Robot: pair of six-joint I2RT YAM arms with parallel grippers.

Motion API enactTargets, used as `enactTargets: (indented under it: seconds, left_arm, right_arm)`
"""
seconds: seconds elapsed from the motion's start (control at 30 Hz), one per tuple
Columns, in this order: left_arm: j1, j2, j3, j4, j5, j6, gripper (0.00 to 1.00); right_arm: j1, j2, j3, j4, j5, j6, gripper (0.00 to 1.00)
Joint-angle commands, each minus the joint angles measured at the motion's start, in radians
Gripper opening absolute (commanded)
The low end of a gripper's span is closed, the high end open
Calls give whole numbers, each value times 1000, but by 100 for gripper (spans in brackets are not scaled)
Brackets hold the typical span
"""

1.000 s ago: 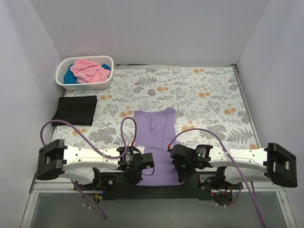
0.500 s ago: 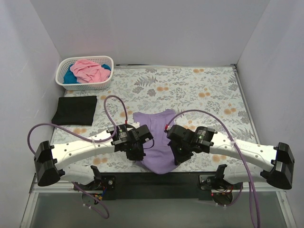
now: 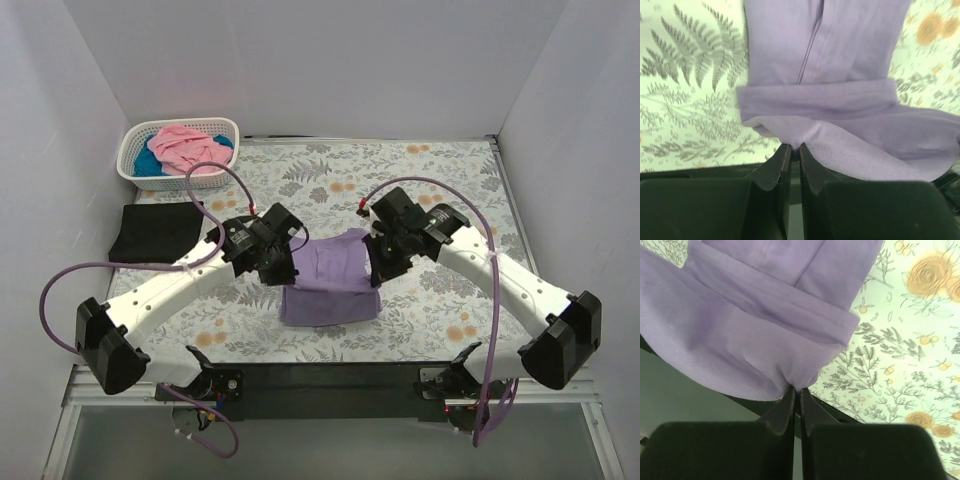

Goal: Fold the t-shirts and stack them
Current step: Fold the tshirt

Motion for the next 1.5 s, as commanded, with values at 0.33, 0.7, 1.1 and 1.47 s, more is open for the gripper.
enactTargets:
  seconds: [0.33, 0.7, 1.1, 1.47]
  left_arm:
    - [299, 220, 181, 200, 116, 245, 0]
    - [398, 411, 165, 320, 113, 251, 0]
    - [418, 466, 90, 412, 78, 233, 0]
    - [415, 230, -95, 554, -18, 195, 43]
  right_arm:
    - [-249, 284, 288, 12, -156, -212, 1]
    - [-339, 579, 354, 157, -167, -262, 1]
    - [-356, 662, 360, 245, -133, -263, 1]
    - [-356, 424, 192, 443, -100, -199, 37]
